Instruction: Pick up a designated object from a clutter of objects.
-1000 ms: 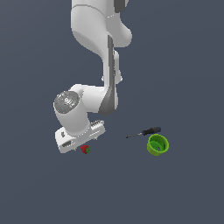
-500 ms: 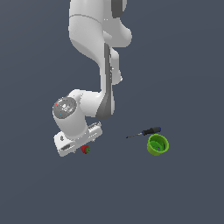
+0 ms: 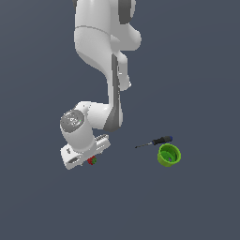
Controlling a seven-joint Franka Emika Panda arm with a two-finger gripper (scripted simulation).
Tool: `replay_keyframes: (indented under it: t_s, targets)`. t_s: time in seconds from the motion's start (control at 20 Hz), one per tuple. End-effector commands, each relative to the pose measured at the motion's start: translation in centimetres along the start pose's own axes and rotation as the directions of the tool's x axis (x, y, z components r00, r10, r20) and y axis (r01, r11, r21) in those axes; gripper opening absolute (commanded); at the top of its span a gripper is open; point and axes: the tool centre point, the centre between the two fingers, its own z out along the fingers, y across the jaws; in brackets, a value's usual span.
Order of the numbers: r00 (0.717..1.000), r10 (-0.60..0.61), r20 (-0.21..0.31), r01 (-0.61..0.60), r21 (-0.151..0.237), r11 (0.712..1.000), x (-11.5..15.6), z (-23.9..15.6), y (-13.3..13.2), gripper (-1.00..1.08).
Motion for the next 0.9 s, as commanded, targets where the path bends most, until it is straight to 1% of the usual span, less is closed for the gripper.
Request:
replay_keyframes:
  t_s: [0.0, 0.15, 0.35, 0.4, 0.85]
  targets:
    - [1.0, -0.001, 0.0, 0.001, 0.001, 1.0, -0.1, 1.3, 0.0, 1.0]
    - [1.0, -0.002, 0.0, 0.002, 0.0, 1.0, -0.1, 2.3, 0.0, 1.0]
    - [1.0, -0.002, 0.0, 0.002, 0.0, 1.0, 0.0, 2.6, 0.1, 1.0]
    - [1.0, -0.002, 0.0, 0.002, 0.0, 1.0, 0.0, 2.6, 0.1, -1.0]
    - [1.0, -0.002, 0.0, 0.002, 0.0, 1.0, 0.0, 2.6, 0.1, -1.0]
